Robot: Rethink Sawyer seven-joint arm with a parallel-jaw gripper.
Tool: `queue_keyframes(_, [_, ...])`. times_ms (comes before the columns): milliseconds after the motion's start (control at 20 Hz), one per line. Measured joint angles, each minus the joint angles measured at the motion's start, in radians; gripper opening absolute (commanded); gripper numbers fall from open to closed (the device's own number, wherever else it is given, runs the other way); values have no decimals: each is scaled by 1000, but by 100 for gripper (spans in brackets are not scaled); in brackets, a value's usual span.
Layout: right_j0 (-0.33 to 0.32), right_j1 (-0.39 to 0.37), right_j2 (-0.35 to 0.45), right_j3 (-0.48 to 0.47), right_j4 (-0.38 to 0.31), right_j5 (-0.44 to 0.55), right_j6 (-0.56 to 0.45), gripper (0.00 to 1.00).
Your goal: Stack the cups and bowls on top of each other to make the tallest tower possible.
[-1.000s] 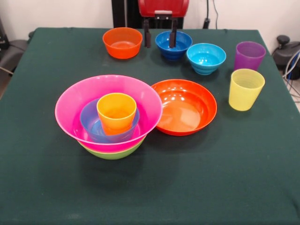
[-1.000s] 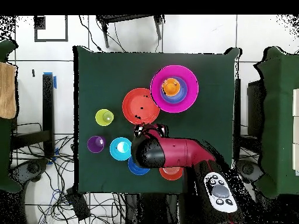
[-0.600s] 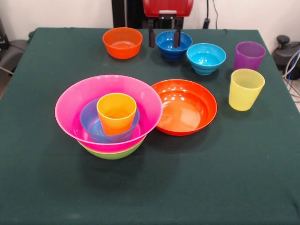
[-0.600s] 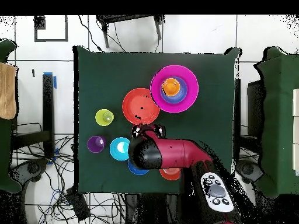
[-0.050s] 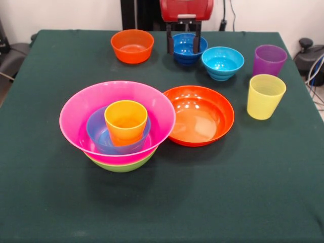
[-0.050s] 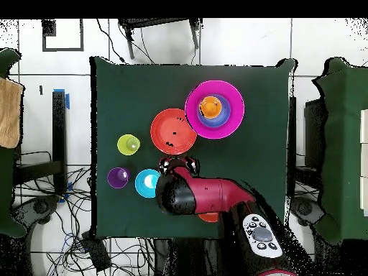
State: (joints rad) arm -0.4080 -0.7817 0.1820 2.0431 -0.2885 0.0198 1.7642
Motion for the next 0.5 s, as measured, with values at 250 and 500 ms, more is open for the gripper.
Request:
queue_keyframes(250, [-21, -6, -12, 21, -25, -72, 0, 100])
queue_keyframes(500, [-90, 11, 1, 27, -95, -171, 0, 100])
